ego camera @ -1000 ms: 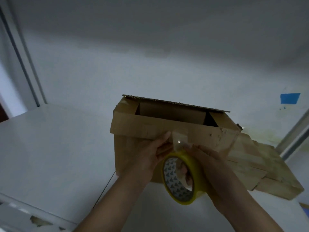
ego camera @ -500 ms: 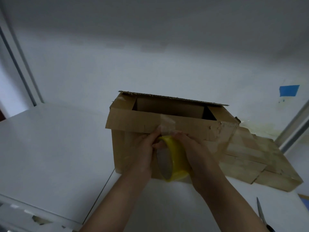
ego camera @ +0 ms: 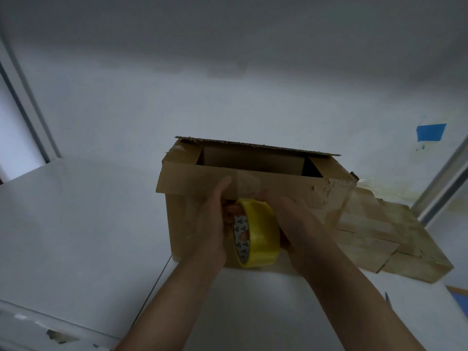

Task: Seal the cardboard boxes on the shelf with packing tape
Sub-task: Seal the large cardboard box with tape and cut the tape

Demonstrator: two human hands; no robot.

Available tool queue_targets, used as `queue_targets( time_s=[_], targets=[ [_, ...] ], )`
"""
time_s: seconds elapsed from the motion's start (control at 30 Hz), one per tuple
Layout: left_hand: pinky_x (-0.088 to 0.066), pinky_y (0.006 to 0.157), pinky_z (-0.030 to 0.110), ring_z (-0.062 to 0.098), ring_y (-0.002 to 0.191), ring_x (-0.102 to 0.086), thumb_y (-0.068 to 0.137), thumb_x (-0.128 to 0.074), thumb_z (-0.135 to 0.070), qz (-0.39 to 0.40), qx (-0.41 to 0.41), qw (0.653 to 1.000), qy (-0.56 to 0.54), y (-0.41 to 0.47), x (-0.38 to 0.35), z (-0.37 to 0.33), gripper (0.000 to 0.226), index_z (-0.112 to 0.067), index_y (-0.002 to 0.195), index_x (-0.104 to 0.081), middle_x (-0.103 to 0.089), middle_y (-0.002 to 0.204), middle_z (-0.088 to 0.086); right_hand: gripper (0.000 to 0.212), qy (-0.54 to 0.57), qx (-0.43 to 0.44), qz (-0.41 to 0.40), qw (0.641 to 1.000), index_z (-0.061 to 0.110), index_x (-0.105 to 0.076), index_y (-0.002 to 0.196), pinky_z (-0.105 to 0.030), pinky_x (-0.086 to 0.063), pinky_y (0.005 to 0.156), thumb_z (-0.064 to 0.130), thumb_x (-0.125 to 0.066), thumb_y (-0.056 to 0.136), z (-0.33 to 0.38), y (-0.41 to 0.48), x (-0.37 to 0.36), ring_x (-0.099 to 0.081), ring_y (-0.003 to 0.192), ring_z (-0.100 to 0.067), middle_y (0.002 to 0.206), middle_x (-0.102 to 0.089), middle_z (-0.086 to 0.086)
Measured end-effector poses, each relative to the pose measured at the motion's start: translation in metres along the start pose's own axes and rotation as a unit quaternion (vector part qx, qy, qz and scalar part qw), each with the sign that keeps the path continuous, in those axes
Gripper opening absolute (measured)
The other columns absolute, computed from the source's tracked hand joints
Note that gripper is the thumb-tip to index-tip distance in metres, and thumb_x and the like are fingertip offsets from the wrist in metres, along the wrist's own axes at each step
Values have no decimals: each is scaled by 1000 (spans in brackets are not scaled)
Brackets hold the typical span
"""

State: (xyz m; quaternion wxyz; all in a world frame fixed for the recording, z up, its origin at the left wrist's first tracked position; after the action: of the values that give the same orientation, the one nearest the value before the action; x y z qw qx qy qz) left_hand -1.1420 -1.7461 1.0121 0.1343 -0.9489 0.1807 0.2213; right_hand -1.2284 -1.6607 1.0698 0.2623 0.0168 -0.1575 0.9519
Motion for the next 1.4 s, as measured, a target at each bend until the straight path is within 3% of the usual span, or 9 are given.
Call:
queue_targets(
  time_s=[0.1,0.2,0.37,0.57,0.73,0.87,1.03,1.2,1.4],
  targets=[
    [-55,75,38,23,77,-70,36,-76,-84,25,13,998,55,0,-6,-1,89,-11,87,-75,-72,83,8,47,1,-15,4,1000,19,-57,122,-46,-52,90,47,-65,85,-3,2,-1,-60,98,-28,111,-60,-8],
    [-54,57,27,17,62,-68,59,-81,-65,32,20,998,43,0,-8,-2,67,-8,93,-73,-69,82,9,44,0,-17,13,1000,17,-58,119,-43,-55,83,46,-65,86,-3,2,-1,-62,91,-25,105,-62,-8],
    [-55,83,44,33,89,-63,59,-90,-42,66,85,994,10,1,-11,-1,74,2,114,-68,-64,104,18,22,17,-3,44,999,16,-64,100,-33,-53,63,36,-62,90,0,-1,-2,-69,62,-17,78,-69,-3],
    [-51,98,57,33,98,-71,50,-95,-47,73,87,993,31,8,-8,2,70,-10,106,-75,-72,110,13,30,12,-4,48,999,13,-63,110,-44,-58,81,35,-61,89,-1,-1,-6,-69,87,-29,96,-71,-13],
    [-51,96,60,33,98,-71,55,-95,-39,56,63,996,20,2,-8,-9,61,-12,106,-75,-74,102,11,27,56,6,57,997,13,-62,110,-37,-58,66,28,-64,88,-4,-6,-7,-70,78,-25,100,-67,-11],
    [-57,89,50,27,76,-73,73,-85,-27,29,70,996,43,-4,-12,-18,13,-16,68,-79,-76,74,6,37,114,-14,70,991,15,-60,119,-46,-60,76,28,-68,86,-13,-9,-12,-71,89,-30,105,-70,-13],
    [-57,81,46,29,71,-63,82,-79,-26,46,70,995,47,-10,-15,-20,30,-12,56,-74,-71,71,11,20,156,8,79,985,20,-66,106,-31,-57,54,29,-67,88,-16,-13,-12,-73,68,-21,89,-74,-7],
    [-57,72,35,18,59,-69,93,-66,-26,95,88,990,58,-15,-22,-19,50,-20,44,-72,-71,62,2,50,166,6,80,983,19,-55,131,-39,-60,60,29,-72,85,-19,-17,-12,-73,84,-28,106,-71,-12],
    [-59,75,31,17,82,-71,81,-79,-29,-5,38,997,73,-9,-20,-30,26,-11,97,-68,-73,93,5,27,173,4,112,978,9,-64,112,-38,-60,59,21,-68,88,-23,-22,-8,-74,77,-28,93,-75,-14]
  ],
)
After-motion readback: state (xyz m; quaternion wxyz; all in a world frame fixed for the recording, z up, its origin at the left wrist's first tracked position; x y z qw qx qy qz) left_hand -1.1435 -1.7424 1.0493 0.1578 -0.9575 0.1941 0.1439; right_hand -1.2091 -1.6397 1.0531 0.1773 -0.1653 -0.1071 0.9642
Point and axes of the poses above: each hand's wrist, its own y-axis towards the middle knuckle, its own x-axis out of the back of the hand, z = x × y, the point moved 4 cm from there along y, towards the middle knuckle
